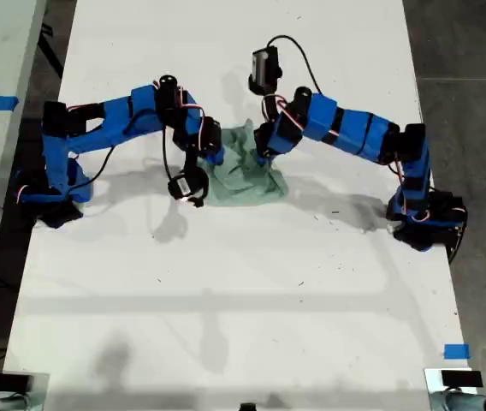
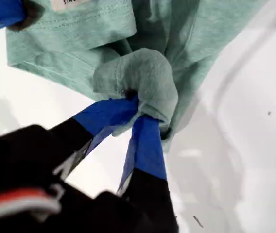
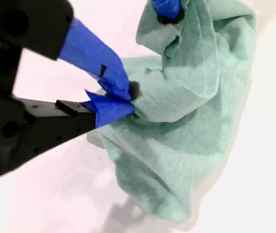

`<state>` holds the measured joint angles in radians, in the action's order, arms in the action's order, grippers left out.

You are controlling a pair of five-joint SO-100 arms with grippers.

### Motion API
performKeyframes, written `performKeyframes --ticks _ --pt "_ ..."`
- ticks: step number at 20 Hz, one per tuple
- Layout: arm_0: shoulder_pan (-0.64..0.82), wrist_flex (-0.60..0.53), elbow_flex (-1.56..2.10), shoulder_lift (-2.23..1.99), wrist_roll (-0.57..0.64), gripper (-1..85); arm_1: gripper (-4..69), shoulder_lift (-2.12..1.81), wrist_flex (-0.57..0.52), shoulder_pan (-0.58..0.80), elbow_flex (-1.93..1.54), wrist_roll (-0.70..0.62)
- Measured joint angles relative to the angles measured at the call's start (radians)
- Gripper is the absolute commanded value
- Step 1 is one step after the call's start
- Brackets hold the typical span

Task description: Fold tshirt

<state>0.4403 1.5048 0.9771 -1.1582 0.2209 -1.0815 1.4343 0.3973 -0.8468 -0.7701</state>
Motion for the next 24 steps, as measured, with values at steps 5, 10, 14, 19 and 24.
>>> performKeyframes --ticks 5,10,14,19,24 --pt "0.161 0.066 0.005 -0.038 0.028 38.6 51.2 -0.012 0.071 0.16 -0.002 -0.002" --pt "0.431 0.143 0.083 -0.255 0.087 38.5 41.0 -0.272 0.193 0.411 -0.075 -0.133" --pt "0.436 0.103 0.296 -0.379 0.109 29.4 36.1 -0.629 0.204 0.465 -0.42 -0.16" --pt "0.348 -0.141 0.854 -0.729 0.11 2.9 24.3 -1.104 0.164 0.347 -0.992 -0.037" --pt "0.127 -0.391 1.312 -0.92 0.006 0.1 -1.2 -1.457 0.002 0.058 -1.496 0.245"
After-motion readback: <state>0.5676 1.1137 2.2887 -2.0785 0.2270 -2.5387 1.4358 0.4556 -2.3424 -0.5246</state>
